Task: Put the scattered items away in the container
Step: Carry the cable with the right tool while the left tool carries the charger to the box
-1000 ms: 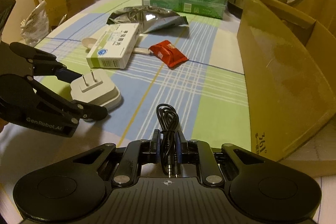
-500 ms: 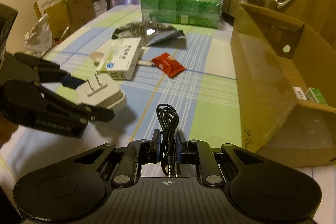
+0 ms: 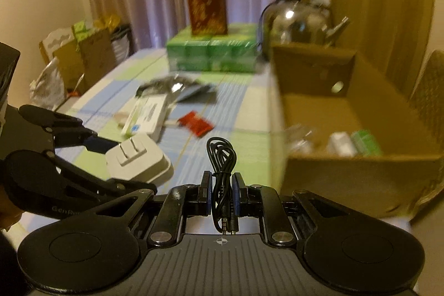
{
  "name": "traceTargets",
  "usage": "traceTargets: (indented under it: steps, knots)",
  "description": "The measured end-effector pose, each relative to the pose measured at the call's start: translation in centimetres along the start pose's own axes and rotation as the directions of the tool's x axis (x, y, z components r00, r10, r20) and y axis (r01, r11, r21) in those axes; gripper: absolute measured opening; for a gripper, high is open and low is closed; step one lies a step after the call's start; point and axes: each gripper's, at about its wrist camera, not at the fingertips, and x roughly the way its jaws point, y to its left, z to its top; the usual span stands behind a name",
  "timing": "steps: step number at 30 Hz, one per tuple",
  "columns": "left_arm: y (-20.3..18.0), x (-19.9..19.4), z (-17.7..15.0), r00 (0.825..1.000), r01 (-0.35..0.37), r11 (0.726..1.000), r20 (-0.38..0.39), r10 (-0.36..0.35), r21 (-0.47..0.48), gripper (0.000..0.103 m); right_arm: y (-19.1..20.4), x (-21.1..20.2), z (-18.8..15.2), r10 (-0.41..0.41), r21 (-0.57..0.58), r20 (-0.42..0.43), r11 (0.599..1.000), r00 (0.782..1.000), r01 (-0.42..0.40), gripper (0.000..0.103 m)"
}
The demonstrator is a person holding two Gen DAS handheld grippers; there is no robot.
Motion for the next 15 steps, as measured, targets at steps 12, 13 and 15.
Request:
traceTargets:
  steps: [12, 13, 15]
  knots:
    - [-5.5, 0.6, 10.7, 0.99, 0.058, 0.99, 0.121, -0.074, 0.126, 0.06, -10.2, -2.3, 5.5, -0.133, 0.055, 0.089, 0.99, 0.987, 0.128, 0.011]
    - [-6.0, 1.0, 11.6, 0.989, 0.061, 0.989, 0.127, -0.079, 0.138, 0.06, -11.1, -2.0, 5.7, -0.14, 0.059, 0.084, 0.989, 0.987, 0.136, 0.011]
    - [-6.7, 1.9, 13.2, 0.987, 0.067, 0.985, 0.133, -0.089, 0.162, 0.06, -12.7, -1.3, 6.1, -0.154, 0.064, 0.07, 0.987, 0.986, 0.15, 0.011]
